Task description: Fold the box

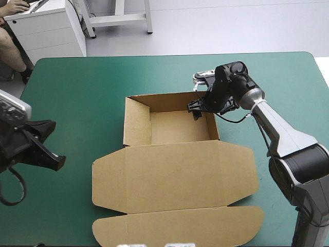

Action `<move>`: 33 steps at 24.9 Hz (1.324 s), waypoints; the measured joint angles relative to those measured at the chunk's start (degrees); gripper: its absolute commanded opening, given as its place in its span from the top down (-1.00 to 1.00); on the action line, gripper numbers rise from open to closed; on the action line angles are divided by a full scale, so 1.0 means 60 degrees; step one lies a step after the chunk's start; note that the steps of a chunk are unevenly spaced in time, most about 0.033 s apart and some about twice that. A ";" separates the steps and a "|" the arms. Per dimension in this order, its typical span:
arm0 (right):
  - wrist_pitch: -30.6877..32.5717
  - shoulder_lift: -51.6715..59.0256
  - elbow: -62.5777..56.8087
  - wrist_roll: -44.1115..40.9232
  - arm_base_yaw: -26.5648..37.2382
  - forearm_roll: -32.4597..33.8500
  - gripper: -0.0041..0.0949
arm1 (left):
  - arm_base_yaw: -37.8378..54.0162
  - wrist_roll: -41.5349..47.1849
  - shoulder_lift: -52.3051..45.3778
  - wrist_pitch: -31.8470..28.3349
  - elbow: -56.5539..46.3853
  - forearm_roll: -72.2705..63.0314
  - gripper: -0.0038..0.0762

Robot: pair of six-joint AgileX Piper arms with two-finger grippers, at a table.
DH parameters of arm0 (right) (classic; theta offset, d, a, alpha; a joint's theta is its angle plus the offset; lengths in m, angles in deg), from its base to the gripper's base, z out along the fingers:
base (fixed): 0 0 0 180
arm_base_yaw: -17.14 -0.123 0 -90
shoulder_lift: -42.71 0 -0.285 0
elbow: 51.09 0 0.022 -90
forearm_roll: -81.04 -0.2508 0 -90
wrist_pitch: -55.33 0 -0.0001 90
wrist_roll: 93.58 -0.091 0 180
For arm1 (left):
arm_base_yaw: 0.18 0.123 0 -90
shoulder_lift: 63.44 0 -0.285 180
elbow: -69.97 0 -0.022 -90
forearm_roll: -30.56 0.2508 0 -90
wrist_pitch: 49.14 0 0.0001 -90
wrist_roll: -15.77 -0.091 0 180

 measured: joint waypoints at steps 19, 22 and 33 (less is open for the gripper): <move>-0.0816 -0.0442 0.0007 -0.0104 0.0244 0.0331 0.96 | 0.0000 0.0600 0.0114 -0.0776 -0.7331 0.0042 0.92; -0.0719 -0.0451 0.0211 0.0054 0.0733 0.0383 0.96 | 0.0000 0.0647 0.0106 -0.0872 -0.7512 -0.0066 0.92; 0.0003 -0.0453 0.2502 0.0601 0.4041 0.0718 0.96 | 0.0000 0.0829 0.0106 -0.1054 -0.7561 -0.0124 0.92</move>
